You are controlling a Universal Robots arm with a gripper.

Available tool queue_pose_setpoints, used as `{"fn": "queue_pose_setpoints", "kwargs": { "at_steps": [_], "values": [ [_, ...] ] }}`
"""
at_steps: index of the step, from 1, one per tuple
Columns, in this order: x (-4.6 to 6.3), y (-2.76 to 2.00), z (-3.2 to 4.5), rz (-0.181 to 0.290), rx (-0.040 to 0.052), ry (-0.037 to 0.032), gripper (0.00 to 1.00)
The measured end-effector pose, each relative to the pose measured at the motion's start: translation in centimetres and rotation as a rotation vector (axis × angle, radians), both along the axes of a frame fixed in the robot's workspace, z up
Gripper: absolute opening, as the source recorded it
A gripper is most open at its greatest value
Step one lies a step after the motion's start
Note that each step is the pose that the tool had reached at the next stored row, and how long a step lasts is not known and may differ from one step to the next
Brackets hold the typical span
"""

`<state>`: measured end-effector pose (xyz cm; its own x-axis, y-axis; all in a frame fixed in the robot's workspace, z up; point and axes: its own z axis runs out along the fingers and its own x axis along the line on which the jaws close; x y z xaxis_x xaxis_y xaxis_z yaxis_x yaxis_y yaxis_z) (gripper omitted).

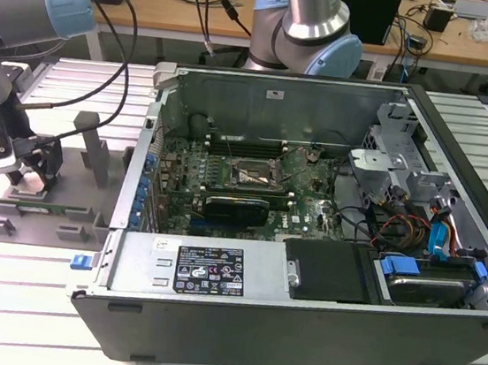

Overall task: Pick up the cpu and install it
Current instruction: 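Pick up the cpu and move it towards the insertion slot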

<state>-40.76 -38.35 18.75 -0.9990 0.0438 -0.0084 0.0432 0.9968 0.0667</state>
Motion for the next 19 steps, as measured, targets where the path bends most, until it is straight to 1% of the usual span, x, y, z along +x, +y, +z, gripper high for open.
{"fn": "queue_pose_setpoints", "kwargs": {
  "at_steps": [5,6,10,14,16,19],
  "values": [
    [0.0,0.0,0.01,0.0,-0.0001,0.0001,0.6],
    [0.0,0.0,0.01,0.0,0.0,0.0001,0.55],
    [0.0,0.0,0.02,0.0,0.0,0.0,0.55],
    [0.0,0.0,0.88,0.0,0.0,0.0001,0.55],
    [0.0,0.0,1.62,0.0,0.0,0.0001,0.55],
    [0.0,0.0,2.07,0.0,0.0,0.0,0.55]
  ]
}}
